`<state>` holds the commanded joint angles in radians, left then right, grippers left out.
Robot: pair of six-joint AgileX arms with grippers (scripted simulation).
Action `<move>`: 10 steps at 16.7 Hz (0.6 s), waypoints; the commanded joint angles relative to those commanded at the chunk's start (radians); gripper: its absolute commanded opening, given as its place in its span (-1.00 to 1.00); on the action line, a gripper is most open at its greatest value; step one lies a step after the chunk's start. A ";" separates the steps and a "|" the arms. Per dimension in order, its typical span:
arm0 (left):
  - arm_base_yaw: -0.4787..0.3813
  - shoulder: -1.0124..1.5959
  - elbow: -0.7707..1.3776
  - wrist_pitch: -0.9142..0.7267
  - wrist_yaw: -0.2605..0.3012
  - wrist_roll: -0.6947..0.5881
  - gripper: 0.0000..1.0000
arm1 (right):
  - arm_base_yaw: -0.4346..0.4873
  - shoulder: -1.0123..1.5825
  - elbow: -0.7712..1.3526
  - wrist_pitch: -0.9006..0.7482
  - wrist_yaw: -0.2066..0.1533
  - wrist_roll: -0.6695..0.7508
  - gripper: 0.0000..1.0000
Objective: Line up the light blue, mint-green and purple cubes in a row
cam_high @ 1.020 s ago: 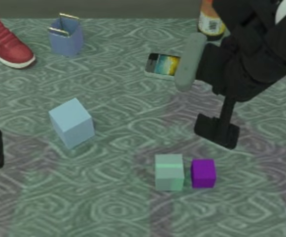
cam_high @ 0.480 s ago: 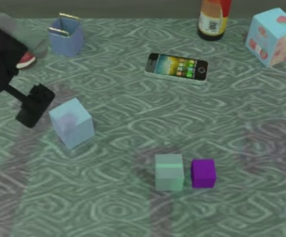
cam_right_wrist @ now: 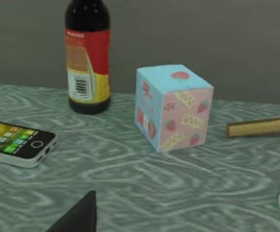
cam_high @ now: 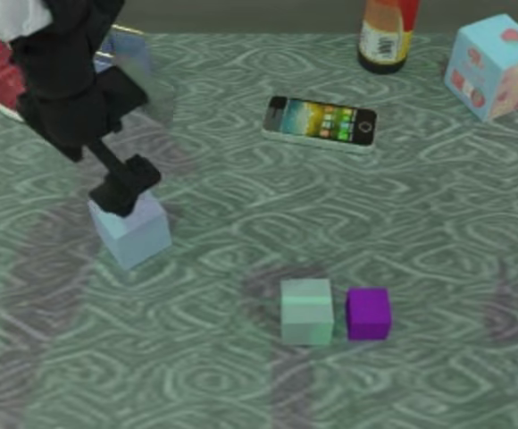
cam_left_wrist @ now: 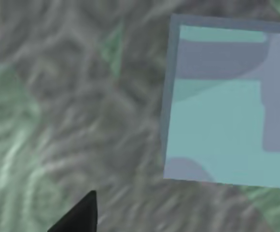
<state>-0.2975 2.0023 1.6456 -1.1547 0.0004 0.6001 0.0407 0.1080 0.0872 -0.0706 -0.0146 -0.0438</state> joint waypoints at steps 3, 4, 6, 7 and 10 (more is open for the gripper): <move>-0.014 0.090 0.084 -0.050 0.002 0.028 1.00 | -0.028 -0.097 -0.079 0.064 0.013 0.039 1.00; -0.015 0.098 0.094 -0.055 0.002 0.031 1.00 | -0.031 -0.107 -0.087 0.070 0.015 0.044 1.00; -0.016 0.099 0.095 -0.056 0.002 0.032 1.00 | -0.031 -0.108 -0.087 0.071 0.015 0.044 1.00; -0.016 0.099 0.095 -0.056 0.002 0.032 1.00 | -0.031 -0.108 -0.087 0.071 0.015 0.044 1.00; -0.011 0.098 0.090 -0.050 0.001 0.031 1.00 | -0.031 -0.108 -0.087 0.071 0.015 0.044 1.00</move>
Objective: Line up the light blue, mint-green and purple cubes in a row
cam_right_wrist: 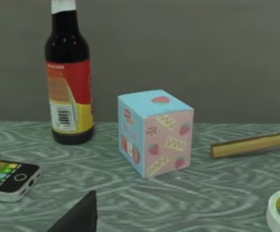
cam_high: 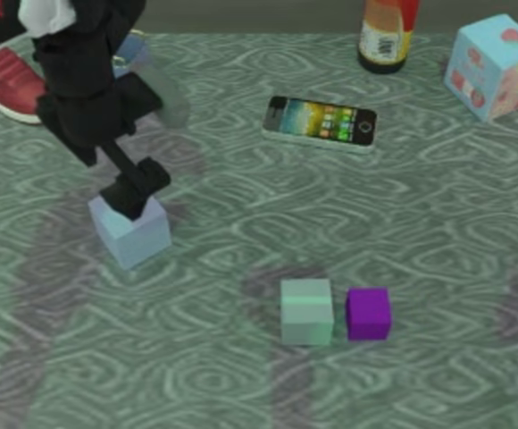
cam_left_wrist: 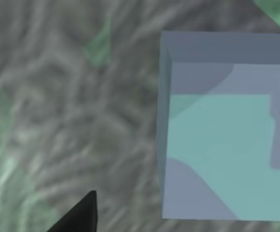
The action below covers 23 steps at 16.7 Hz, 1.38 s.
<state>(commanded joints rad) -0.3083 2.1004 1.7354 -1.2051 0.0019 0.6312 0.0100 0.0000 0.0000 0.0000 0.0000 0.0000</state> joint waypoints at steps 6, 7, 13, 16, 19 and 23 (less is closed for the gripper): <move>-0.003 0.062 -0.139 0.210 0.001 0.002 1.00 | 0.000 0.000 0.000 0.000 0.000 0.000 1.00; -0.003 0.075 -0.166 0.251 0.001 0.003 1.00 | 0.000 0.000 0.000 0.000 0.000 0.000 1.00; -0.003 0.099 -0.209 0.308 0.001 0.004 1.00 | 0.000 0.000 0.000 0.000 0.000 0.000 1.00; -0.003 0.099 -0.209 0.308 0.001 0.004 0.55 | 0.000 0.000 0.000 0.000 0.000 0.000 1.00; -0.003 0.099 -0.209 0.308 0.001 0.004 0.10 | 0.000 0.000 0.000 0.000 0.000 0.000 1.00; -0.003 0.099 -0.209 0.308 0.001 0.004 -0.51 | 0.000 0.000 0.000 0.000 0.000 0.000 1.00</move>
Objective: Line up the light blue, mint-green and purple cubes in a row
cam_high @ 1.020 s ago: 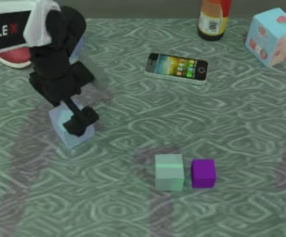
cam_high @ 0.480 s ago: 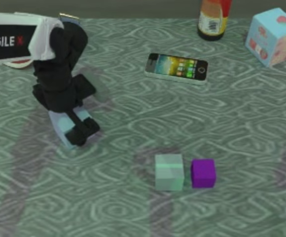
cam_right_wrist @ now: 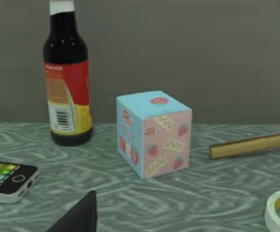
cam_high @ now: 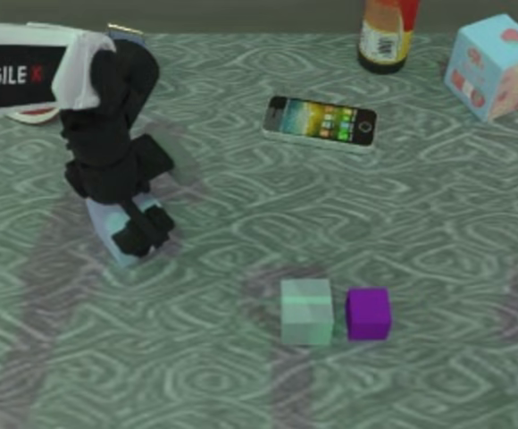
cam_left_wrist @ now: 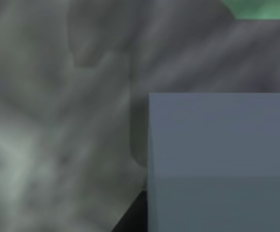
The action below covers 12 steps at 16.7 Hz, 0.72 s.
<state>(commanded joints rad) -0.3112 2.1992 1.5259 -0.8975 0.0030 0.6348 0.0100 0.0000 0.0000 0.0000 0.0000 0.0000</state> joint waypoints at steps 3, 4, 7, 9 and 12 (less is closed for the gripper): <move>0.000 0.000 0.000 0.000 0.000 0.000 -0.96 | 0.000 0.000 0.000 0.000 0.000 0.000 1.00; 0.000 0.000 0.000 0.000 0.000 0.000 -1.00 | 0.000 0.000 0.000 0.000 0.000 0.000 1.00; 0.000 0.000 0.000 0.000 0.000 0.000 -1.00 | 0.000 0.000 0.000 0.000 0.000 0.000 1.00; 0.000 0.000 0.000 0.000 0.000 0.000 -1.00 | 0.000 0.000 0.000 0.000 0.000 0.000 1.00; 0.001 -0.012 0.001 -0.006 0.004 -0.002 -1.00 | 0.000 0.000 0.000 0.000 0.000 0.000 1.00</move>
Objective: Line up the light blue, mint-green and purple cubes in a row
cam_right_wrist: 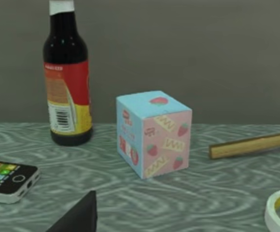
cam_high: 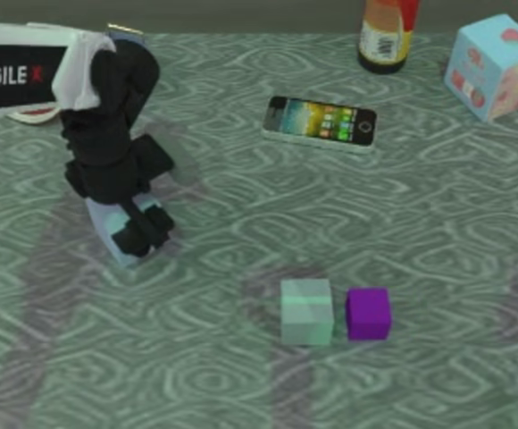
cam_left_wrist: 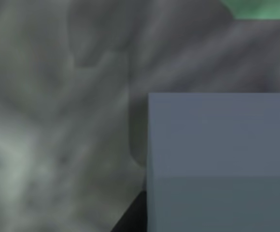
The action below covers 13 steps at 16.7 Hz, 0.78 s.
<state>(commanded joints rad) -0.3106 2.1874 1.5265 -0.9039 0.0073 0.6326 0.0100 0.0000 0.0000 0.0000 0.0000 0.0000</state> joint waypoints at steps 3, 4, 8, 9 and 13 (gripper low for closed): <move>0.003 -0.012 0.035 -0.042 0.000 0.001 -1.00 | 0.000 0.000 0.000 0.000 0.000 0.000 1.00; 0.007 -0.023 0.058 -0.076 0.000 -0.001 -1.00 | 0.000 0.000 0.000 0.000 0.000 0.000 1.00; 0.017 -0.071 0.147 -0.224 -0.001 -0.001 -1.00 | 0.000 0.000 0.000 0.000 0.000 0.000 1.00; 0.018 -0.079 0.157 -0.238 -0.001 -0.002 -1.00 | 0.000 0.000 0.000 0.000 0.000 0.000 1.00; 0.013 -0.078 0.158 -0.239 -0.001 -0.001 -1.00 | 0.000 0.000 0.000 0.000 0.000 0.000 1.00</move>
<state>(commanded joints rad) -0.2976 2.1093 1.6842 -1.1428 0.0061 0.6320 0.0100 0.0000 0.0000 0.0000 0.0000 0.0000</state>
